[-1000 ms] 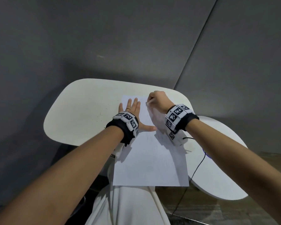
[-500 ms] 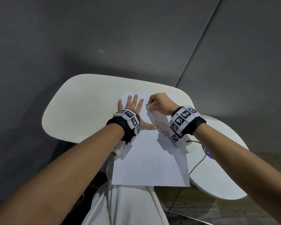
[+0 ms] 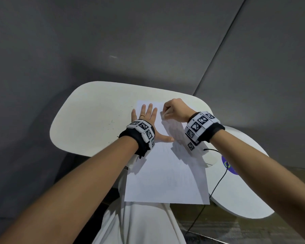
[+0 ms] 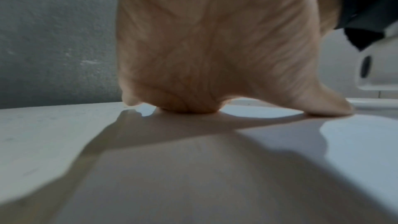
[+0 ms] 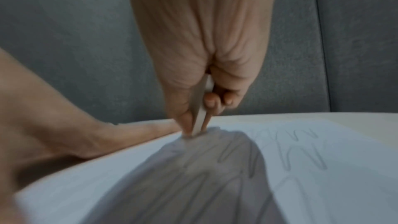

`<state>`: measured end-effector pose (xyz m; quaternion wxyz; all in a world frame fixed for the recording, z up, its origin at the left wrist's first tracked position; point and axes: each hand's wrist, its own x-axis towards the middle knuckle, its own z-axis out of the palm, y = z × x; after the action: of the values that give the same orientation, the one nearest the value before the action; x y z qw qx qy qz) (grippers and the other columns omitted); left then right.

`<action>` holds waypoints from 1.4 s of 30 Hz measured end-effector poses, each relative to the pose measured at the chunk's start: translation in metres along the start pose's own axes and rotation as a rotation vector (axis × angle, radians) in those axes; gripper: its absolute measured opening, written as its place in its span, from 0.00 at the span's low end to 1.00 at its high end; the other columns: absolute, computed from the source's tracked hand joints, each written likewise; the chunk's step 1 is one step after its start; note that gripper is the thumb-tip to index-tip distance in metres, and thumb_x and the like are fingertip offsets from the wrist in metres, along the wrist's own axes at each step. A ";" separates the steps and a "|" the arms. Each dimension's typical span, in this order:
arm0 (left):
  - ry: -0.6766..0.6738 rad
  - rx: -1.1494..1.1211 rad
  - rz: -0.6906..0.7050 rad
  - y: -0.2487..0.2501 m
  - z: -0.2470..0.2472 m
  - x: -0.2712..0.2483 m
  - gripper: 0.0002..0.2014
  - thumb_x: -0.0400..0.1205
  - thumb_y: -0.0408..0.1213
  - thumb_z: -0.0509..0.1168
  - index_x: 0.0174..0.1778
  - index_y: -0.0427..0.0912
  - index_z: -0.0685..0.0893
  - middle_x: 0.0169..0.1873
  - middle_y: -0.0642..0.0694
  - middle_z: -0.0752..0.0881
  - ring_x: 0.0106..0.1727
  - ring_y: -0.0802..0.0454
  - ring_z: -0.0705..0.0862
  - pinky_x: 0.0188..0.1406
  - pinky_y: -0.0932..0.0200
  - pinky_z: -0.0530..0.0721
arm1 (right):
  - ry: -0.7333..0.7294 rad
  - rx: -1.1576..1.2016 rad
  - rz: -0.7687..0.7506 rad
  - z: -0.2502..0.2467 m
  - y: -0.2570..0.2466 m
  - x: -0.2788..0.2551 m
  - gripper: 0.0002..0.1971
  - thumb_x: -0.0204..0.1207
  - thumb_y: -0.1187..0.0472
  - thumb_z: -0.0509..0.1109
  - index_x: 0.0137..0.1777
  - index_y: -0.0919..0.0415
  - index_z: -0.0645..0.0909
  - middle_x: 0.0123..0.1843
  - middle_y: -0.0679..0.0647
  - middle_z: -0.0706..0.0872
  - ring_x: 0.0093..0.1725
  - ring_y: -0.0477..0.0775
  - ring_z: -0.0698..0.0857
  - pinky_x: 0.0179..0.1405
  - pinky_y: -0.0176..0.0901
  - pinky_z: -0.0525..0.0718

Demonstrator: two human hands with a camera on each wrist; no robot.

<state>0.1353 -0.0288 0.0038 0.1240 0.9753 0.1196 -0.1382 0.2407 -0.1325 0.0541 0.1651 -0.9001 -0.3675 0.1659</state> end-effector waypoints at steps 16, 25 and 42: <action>-0.001 0.002 -0.023 0.002 -0.001 0.001 0.70 0.57 0.86 0.55 0.84 0.47 0.33 0.83 0.48 0.31 0.83 0.45 0.30 0.79 0.33 0.33 | 0.022 0.031 -0.070 0.004 -0.005 -0.004 0.07 0.67 0.72 0.71 0.45 0.71 0.85 0.47 0.62 0.90 0.45 0.56 0.86 0.32 0.21 0.72; -0.013 0.011 -0.028 0.001 0.000 0.002 0.70 0.56 0.87 0.54 0.84 0.47 0.33 0.83 0.48 0.31 0.83 0.45 0.30 0.78 0.32 0.33 | 0.035 0.061 -0.048 0.008 -0.006 -0.006 0.07 0.67 0.72 0.70 0.44 0.69 0.86 0.46 0.62 0.90 0.43 0.54 0.85 0.33 0.26 0.74; -0.010 0.010 0.005 -0.001 0.002 -0.002 0.69 0.56 0.86 0.54 0.84 0.49 0.33 0.83 0.49 0.31 0.83 0.46 0.30 0.79 0.33 0.33 | 0.047 0.121 0.007 0.002 0.002 -0.012 0.05 0.68 0.70 0.72 0.43 0.68 0.86 0.47 0.61 0.90 0.42 0.50 0.83 0.33 0.29 0.76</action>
<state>0.1332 -0.0285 0.0024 0.1203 0.9755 0.1157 -0.1435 0.2328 -0.1419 0.0533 0.2271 -0.8935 -0.3497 0.1669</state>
